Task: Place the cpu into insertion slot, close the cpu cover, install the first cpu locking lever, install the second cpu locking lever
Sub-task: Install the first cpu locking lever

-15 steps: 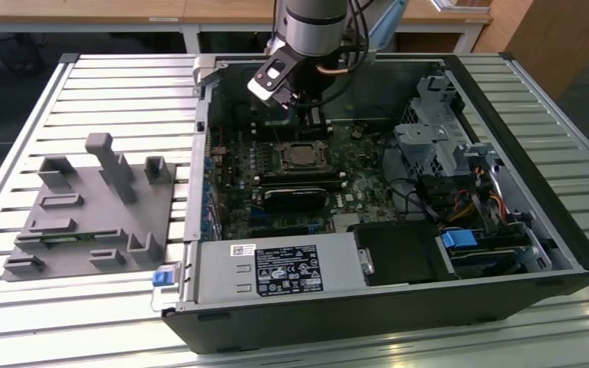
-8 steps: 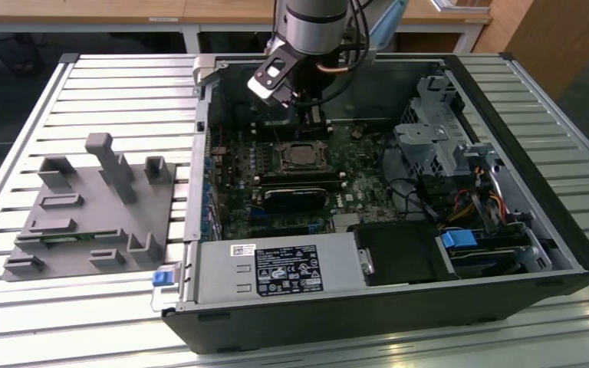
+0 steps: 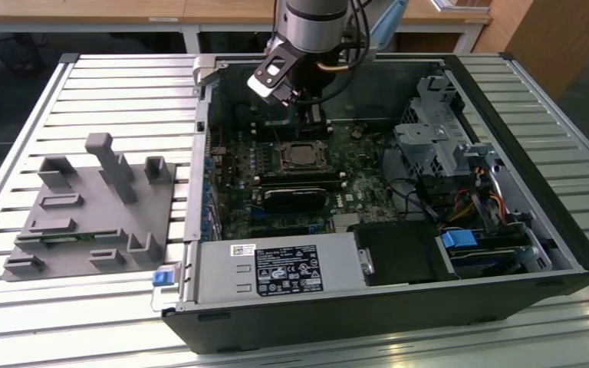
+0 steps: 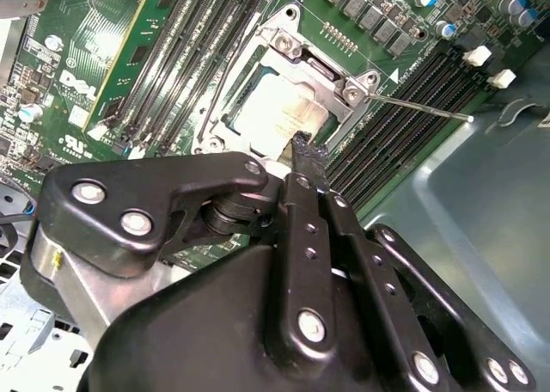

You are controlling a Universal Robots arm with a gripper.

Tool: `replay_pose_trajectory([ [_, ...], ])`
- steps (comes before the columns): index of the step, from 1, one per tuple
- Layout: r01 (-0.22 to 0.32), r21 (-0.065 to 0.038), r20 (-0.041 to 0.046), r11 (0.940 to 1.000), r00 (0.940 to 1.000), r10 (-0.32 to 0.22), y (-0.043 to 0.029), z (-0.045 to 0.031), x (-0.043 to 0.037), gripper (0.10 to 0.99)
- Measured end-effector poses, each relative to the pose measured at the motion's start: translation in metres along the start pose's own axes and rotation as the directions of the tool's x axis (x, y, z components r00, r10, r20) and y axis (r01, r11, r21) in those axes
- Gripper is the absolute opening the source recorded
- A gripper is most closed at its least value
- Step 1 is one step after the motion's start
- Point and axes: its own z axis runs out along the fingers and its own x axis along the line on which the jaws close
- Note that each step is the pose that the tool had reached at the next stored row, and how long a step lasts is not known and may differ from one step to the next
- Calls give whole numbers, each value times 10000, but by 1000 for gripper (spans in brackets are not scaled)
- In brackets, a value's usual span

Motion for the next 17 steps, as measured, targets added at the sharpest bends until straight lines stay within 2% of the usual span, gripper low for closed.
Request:
replay_pose_trajectory([
  [6,0,-2,-2,10000,10000,0,1,-45,1,106],
  [15,0,-8,0,10000,10000,0,2,-157,4,106],
  [17,165,-6,-4,9999,9999,-165,2,-157,4,106],
])
